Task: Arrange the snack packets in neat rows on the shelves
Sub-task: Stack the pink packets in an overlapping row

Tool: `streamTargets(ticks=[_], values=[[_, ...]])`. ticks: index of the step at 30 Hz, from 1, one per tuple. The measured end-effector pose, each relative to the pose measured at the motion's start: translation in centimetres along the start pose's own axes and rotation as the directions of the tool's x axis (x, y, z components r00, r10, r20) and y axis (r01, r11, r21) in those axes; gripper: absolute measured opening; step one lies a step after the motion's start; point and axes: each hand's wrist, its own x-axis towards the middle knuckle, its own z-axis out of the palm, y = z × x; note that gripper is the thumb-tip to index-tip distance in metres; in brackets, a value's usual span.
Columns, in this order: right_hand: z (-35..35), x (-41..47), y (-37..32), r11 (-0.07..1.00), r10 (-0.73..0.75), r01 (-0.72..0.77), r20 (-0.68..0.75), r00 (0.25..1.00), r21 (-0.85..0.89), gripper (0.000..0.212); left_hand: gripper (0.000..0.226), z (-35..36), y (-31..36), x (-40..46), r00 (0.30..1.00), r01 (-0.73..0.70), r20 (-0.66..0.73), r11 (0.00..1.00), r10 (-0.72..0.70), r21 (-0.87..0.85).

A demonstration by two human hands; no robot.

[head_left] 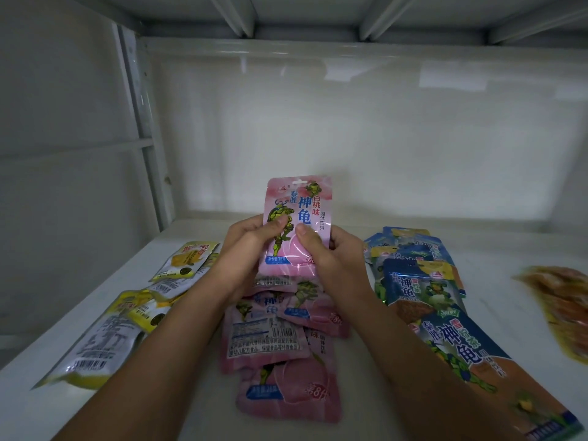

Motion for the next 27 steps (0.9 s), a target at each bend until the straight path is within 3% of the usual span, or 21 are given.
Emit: streamTargets(ticks=[4, 8, 17, 21, 25, 27], values=[[-0.1, 0.2, 0.1, 0.999, -0.037, 0.037, -0.045, 0.998, -0.001, 0.015, 0.036, -0.1, -0.5, 0.1, 0.995, 0.068, 0.071, 0.994, -0.073, 0.081], [-0.2, 0.4, 0.4, 0.997, -0.068, 0.064, -0.077, 0.995, -0.052, 0.035, 0.032, 0.0, -0.8, 0.1, 0.999, -0.006, 0.045, 0.985, -0.002, 0.173], [-0.4, 0.6, 0.7, 0.998, -0.051, 0.045, -0.13, 0.99, -0.05, 0.033, 0.018, -0.1, -1.0, 0.0, 0.994, -0.083, 0.096, 0.962, 0.06, 0.262], [0.0, 0.7, 0.8, 0.999, 0.002, -0.007, -0.097, 0.995, -0.051, 0.06, 0.018, -0.4, -1.2, 0.3, 0.997, -0.062, 0.069, 0.957, 0.044, 0.284], [-0.3, 0.6, 1.1, 0.993, -0.036, 0.025, -0.099, 0.994, -0.118, 0.041, 0.018, -0.1, -1.3, 0.0, 0.995, -0.09, 0.077, 0.931, 0.067, 0.355], [-0.4, 0.7, 1.3, 0.989, -0.051, 0.036, -0.106, 0.993, -0.143, 0.048, 0.009, 0.0, -1.2, -0.1, 0.992, -0.12, 0.07, 0.94, 0.102, 0.321]])
